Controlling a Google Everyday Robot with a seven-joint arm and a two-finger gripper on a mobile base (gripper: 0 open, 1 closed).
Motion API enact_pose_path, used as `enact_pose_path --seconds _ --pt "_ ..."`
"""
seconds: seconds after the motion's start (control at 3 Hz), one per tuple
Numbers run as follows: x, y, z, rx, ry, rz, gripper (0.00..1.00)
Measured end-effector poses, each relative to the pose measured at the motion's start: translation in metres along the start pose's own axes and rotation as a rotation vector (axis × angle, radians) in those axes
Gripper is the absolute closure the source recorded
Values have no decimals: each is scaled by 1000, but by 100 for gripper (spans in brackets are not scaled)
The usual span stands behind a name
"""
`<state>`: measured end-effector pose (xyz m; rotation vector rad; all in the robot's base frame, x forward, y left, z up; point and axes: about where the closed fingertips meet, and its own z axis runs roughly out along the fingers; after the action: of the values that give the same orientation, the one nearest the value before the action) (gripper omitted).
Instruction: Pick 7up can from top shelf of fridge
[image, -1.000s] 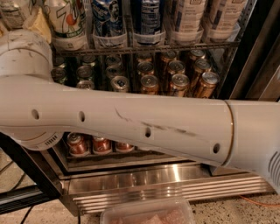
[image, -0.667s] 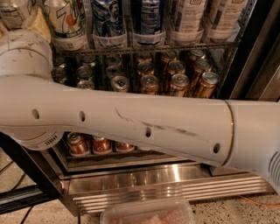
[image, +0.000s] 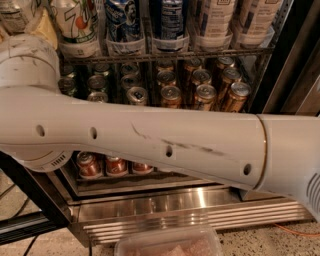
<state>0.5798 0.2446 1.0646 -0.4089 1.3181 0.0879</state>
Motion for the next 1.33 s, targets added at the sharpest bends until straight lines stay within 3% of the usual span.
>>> enact_pose_path --seconds 0.33,1.0,1.33 --pt "-6 3 -2 -33 -7 33 100" --pt "-18 3 -12 -92 -9 167 100" --pt "-20 4 -12 -126 -7 196 100"
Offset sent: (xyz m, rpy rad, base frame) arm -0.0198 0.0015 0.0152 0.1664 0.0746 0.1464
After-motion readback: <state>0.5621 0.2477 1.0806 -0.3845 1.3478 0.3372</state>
